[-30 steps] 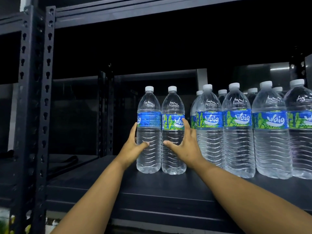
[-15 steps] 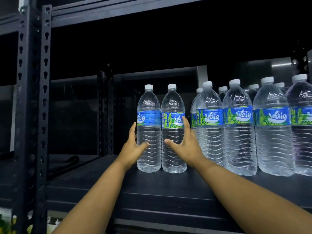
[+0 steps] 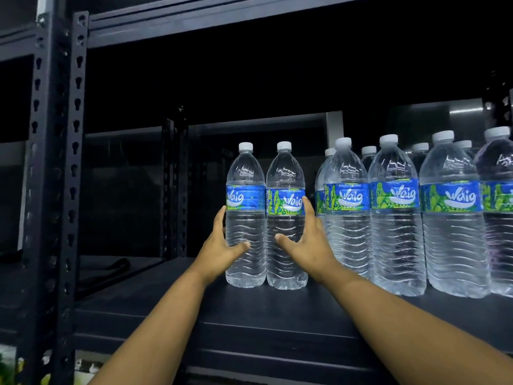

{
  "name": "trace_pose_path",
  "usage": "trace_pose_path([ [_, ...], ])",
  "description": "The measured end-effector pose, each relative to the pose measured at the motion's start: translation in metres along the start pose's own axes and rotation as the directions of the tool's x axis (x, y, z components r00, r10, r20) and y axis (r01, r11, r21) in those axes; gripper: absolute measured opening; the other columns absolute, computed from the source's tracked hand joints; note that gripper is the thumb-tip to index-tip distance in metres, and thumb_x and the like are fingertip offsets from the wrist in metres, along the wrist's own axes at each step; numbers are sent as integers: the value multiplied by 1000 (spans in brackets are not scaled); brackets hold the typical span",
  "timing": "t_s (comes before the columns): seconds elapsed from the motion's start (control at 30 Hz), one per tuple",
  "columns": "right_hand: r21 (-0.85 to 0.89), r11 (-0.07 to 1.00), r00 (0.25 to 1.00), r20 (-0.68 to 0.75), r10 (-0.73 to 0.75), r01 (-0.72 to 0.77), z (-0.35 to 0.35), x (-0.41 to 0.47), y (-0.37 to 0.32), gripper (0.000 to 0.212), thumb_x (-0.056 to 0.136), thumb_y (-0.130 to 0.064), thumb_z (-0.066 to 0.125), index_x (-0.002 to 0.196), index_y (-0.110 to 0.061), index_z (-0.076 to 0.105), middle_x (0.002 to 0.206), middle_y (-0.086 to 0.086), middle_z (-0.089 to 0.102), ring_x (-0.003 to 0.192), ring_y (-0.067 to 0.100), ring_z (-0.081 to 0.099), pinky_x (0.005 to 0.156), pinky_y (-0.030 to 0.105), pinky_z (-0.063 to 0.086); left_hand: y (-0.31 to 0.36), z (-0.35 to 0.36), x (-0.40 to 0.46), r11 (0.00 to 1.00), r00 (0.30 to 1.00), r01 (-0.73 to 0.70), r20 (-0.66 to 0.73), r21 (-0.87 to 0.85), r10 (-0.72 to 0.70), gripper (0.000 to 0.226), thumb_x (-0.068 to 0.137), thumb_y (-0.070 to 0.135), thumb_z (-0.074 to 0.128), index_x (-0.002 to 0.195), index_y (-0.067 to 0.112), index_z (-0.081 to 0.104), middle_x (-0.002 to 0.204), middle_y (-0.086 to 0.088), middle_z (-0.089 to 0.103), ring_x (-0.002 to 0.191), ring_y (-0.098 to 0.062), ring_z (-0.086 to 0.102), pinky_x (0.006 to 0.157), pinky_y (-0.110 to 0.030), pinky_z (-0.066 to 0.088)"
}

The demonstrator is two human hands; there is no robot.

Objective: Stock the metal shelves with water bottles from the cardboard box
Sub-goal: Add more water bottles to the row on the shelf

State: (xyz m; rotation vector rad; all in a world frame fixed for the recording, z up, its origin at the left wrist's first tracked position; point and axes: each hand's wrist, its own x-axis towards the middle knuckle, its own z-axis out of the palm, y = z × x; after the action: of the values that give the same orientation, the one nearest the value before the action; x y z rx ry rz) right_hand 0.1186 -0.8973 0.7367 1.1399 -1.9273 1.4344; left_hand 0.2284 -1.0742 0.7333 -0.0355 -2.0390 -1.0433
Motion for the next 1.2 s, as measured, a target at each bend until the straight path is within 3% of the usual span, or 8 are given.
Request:
trace_pose_path([
  [0.13,-24,1000,1000,0,-4,4,1,0,0,103,83,-23,71,153,-32,-4,148,8,30,133,19,35,96,18,23,-4,-1,2,999,999,34,25,-23,-34,96,87,13,69,150,47,5,126,17,58,110,5,58,104,-36,45],
  [0.27,-53,998,999,-29,-24,23,1,-2,-1,111,80,-30,76,152,-34,-8,142,7,31,127,18,38,91,21,28,-3,0,1,999,999,9,37,-36,-7,94,88,7,67,151,42,7,120,18,59,98,17,58,88,-18,47],
  [0.53,28,1000,1000,3,-5,5,-2,2,4,100,83,-27,73,153,-32,2,149,2,27,132,11,30,100,19,23,0,0,-1,999,1000,3,21,-39,-2,94,87,6,68,151,41,9,120,18,58,97,19,57,83,-14,46],
  [0.67,68,997,1000,21,22,-23,-1,4,10,100,82,-28,72,151,-39,1,146,5,37,132,19,39,109,32,32,2,-2,-2,1000,1000,-8,8,-22,9,93,85,8,72,148,44,13,113,19,61,94,18,59,84,-16,47],
  [0.77,48,999,999,31,12,-14,-3,4,10,99,83,-30,73,152,-38,3,147,3,34,134,18,37,105,24,28,2,-4,-2,1000,1000,-9,4,-11,9,94,83,12,75,147,46,15,110,17,63,94,16,59,85,-18,49],
  [0.93,64,998,1000,14,1,-2,-3,4,11,100,82,-28,74,152,-36,4,149,4,34,134,16,36,104,22,26,3,-1,-2,999,1000,-2,11,-32,2,94,85,9,73,147,45,13,111,15,62,94,16,59,73,-7,47],
  [1.13,79,997,1000,8,17,-18,-3,4,8,102,81,-25,75,152,-34,3,145,6,39,131,18,38,103,23,28,1,-1,0,997,999,39,-10,-65,-40,94,86,8,68,150,45,10,117,7,62,102,2,62,92,-27,50],
  [1.2,59,998,1000,12,7,-8,-4,3,8,101,82,-25,74,153,-32,4,146,5,40,132,19,38,103,23,29,0,-1,0,998,1000,25,-13,-53,-26,91,86,7,68,147,47,15,113,8,64,105,-2,61,91,-27,50],
])
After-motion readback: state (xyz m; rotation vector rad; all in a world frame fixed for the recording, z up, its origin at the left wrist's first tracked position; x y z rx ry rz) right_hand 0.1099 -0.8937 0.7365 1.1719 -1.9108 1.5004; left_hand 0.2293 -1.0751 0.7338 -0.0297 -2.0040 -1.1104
